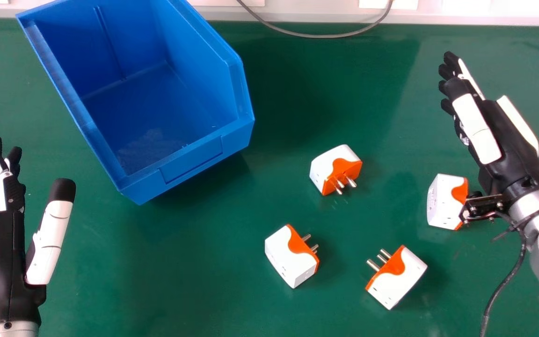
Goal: Pick all objects and put in blue box
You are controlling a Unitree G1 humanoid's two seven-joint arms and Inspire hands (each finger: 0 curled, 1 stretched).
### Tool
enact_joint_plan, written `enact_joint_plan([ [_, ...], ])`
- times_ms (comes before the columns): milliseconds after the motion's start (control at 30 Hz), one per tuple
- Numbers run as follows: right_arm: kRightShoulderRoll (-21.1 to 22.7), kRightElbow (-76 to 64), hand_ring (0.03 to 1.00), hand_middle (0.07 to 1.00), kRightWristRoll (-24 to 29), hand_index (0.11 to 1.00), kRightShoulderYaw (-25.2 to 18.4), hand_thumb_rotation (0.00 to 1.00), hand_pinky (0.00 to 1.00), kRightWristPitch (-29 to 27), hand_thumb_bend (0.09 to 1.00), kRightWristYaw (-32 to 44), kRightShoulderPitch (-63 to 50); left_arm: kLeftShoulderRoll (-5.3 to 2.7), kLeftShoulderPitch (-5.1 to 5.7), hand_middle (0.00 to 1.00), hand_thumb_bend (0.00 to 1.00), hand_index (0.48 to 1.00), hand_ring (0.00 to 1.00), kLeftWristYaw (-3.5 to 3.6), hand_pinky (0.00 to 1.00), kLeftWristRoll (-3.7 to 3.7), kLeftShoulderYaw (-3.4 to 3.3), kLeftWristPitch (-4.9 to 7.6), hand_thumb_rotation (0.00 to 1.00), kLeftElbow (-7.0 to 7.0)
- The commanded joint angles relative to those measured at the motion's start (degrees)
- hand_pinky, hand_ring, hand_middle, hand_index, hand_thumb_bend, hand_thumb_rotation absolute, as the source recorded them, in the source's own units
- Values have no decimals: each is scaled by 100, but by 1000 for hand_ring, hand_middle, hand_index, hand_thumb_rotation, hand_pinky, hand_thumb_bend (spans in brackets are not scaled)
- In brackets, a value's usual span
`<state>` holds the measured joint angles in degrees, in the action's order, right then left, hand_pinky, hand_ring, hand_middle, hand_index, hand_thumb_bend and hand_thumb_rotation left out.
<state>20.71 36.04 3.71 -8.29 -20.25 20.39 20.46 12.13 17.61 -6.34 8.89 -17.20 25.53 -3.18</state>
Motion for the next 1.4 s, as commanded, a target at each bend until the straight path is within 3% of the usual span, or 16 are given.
enact_joint_plan([
  [0,110,20,1000,1000,-18,1000,-15,1000,1000,-79,581,-13,224,57,-31,1000,752,1000,1000,-29,964,-48,-43,91,1000,28],
  [400,104,181,1000,1000,-153,1000,6,1000,1000,-334,666,-173,284,92,-117,1000,748,1000,1000,-72,959,13,-46,173,1000,-109],
  [667,223,249,1000,1000,-789,1000,147,1000,1000,-714,737,-741,268,94,-126,1000,740,1000,1000,-87,954,30,-41,185,1000,-121],
  [1033,871,313,1000,1000,-1696,1000,440,996,996,-1324,653,-1247,263,86,-85,1000,733,1000,1000,-61,952,10,-33,164,1000,-62],
  [1167,1257,153,1000,1000,-2211,1000,689,924,972,-1078,673,-1231,256,51,-98,1000,737,1000,1000,-52,953,-35,-17,148,1000,-74],
  [1267,1449,11,1000,1000,-2387,1000,810,781,938,-863,680,-1097,257,21,-91,1000,733,1000,1000,-61,952,-32,1,132,1000,-48],
  [1367,1648,-82,1000,1000,-2409,1000,914,699,929,-530,684,-748,314,-11,-110,1000,736,1000,1000,-96,950,-20,9,124,1000,-78],
])
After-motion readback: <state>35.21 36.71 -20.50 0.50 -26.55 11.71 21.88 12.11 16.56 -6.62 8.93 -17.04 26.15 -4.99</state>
